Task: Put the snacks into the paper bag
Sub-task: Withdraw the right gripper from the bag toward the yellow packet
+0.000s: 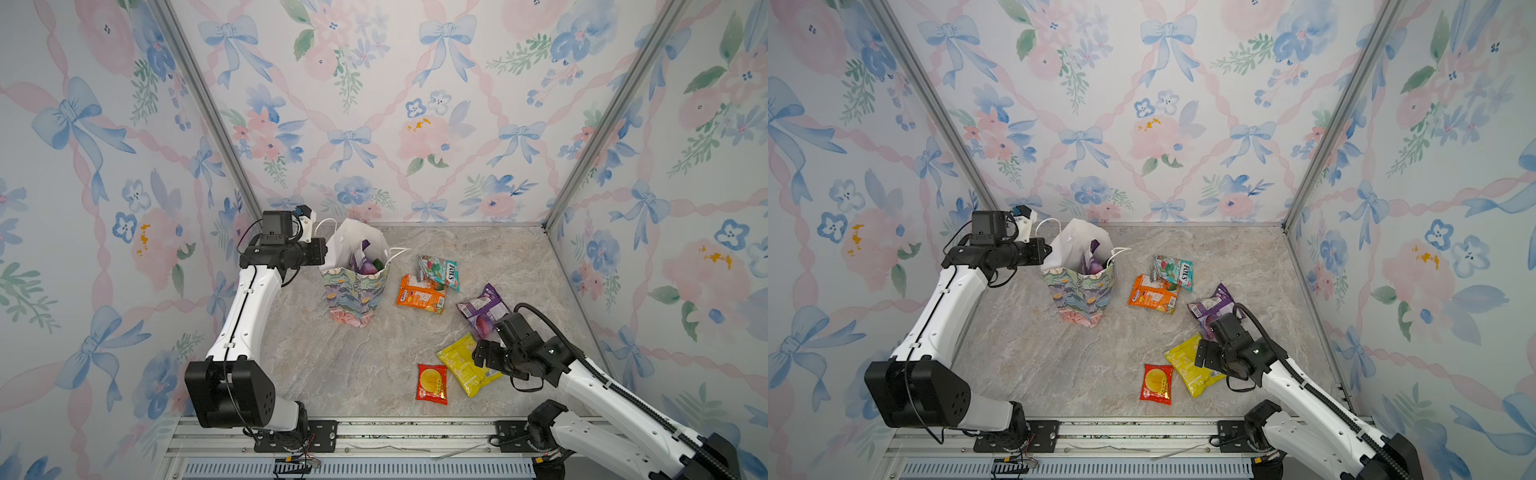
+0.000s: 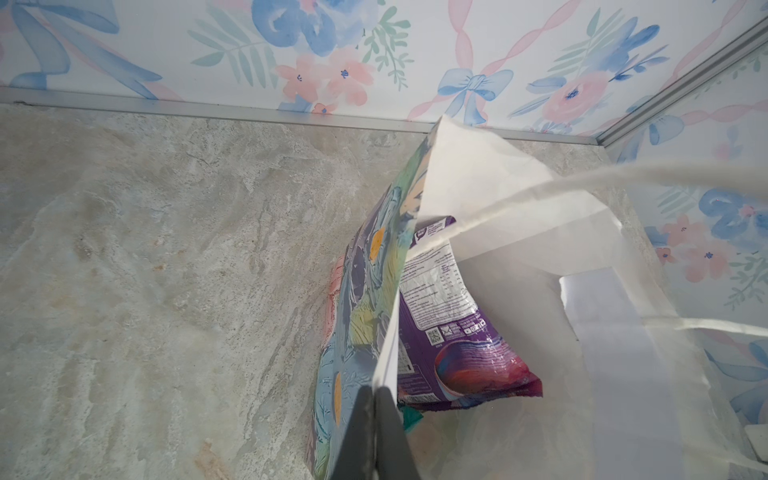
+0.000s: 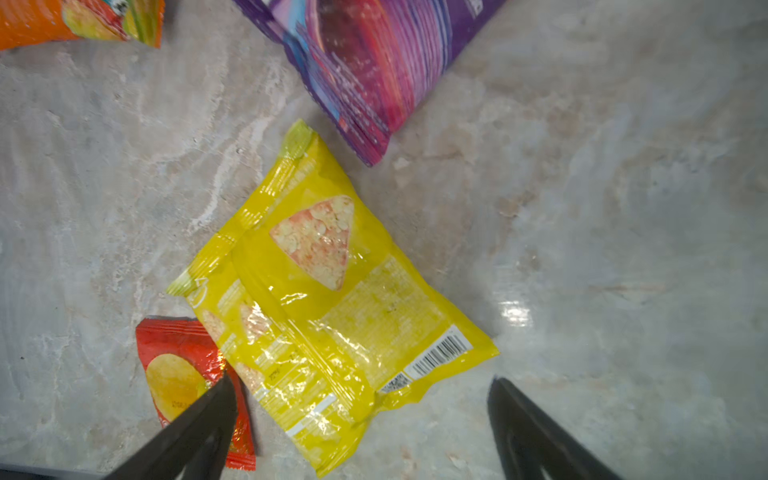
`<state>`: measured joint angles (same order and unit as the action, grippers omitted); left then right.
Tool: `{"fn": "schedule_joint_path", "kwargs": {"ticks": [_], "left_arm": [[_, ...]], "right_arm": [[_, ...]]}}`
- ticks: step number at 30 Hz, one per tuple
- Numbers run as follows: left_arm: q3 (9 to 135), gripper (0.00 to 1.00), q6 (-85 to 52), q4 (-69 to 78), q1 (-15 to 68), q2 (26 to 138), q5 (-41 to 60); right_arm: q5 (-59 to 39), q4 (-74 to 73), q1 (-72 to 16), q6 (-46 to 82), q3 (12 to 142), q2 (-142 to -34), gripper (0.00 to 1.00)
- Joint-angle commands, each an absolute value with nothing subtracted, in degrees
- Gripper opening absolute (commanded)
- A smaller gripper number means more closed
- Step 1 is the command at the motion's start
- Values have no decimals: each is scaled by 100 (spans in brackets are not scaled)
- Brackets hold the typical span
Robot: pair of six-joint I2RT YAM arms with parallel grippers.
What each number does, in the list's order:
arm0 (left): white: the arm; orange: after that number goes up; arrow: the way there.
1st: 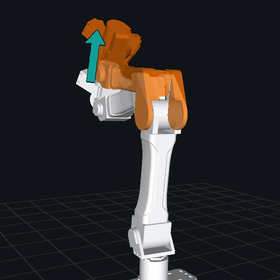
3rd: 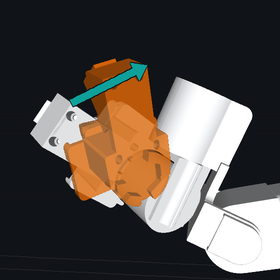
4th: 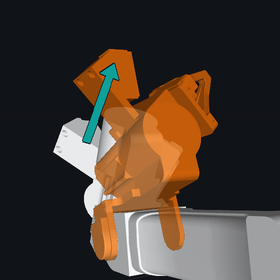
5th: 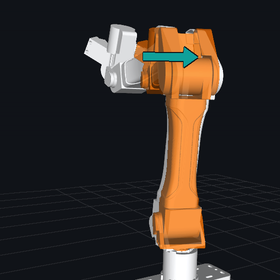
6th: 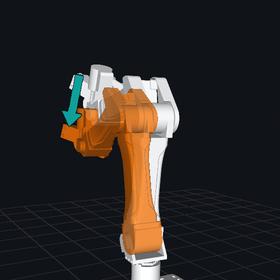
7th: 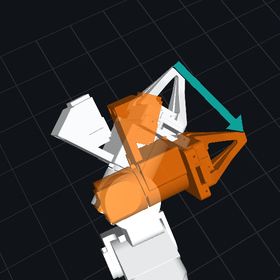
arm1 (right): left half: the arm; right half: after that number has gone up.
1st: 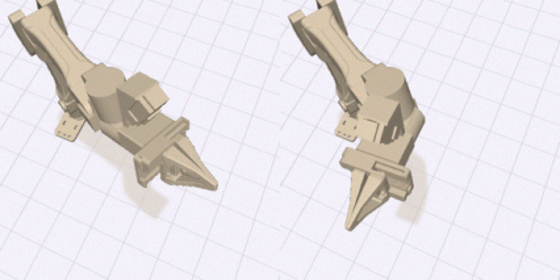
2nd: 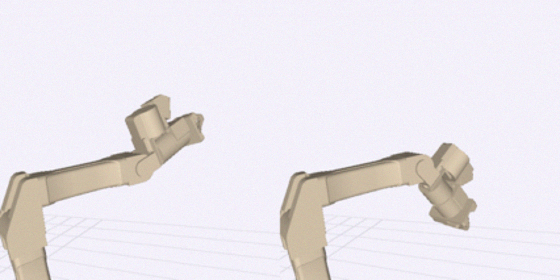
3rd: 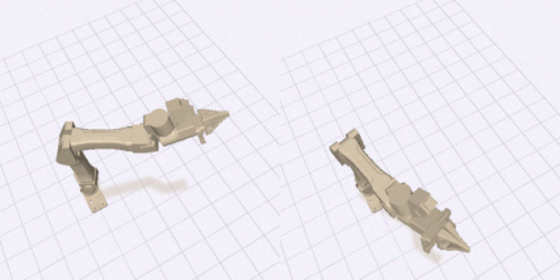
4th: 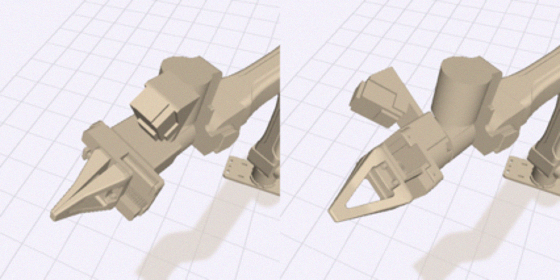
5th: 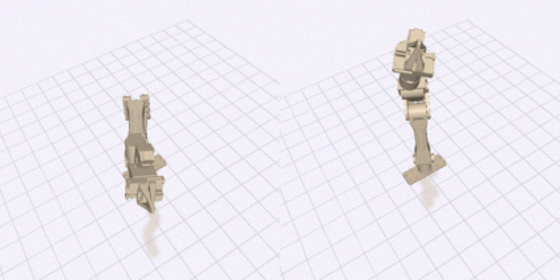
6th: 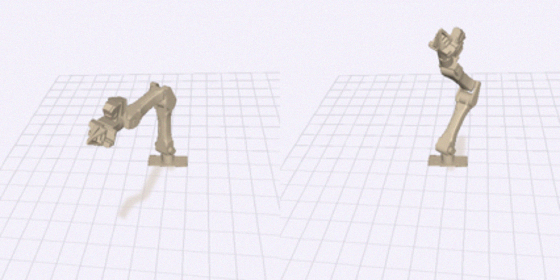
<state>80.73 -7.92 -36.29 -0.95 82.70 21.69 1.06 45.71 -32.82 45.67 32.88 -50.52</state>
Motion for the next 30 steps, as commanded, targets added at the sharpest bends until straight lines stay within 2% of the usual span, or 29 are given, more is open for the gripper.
{"fn": "schedule_joint_path", "kwargs": {"ticks": [1, 7, 16, 30], "left_arm": [[7972, 0, -703, -3762, -141, 8218, 2101], [7974, 0, -705, -3762, -143, 8235, 2084], [7987, 0, -712, -3762, -146, 8246, 2108], [7976, 0, -702, -3762, -141, 8233, 2120]], "right_arm": [[-57, 4623, -3376, 4963, 3042, -4970, 97], [-228, 4302, -3627, 5326, 2814, -4989, 97], [-125, 3520, -4686, 6382, 2725, -5316, 97], [-339, 2017, -5025, 6181, 3522, -7034, 97]]}}
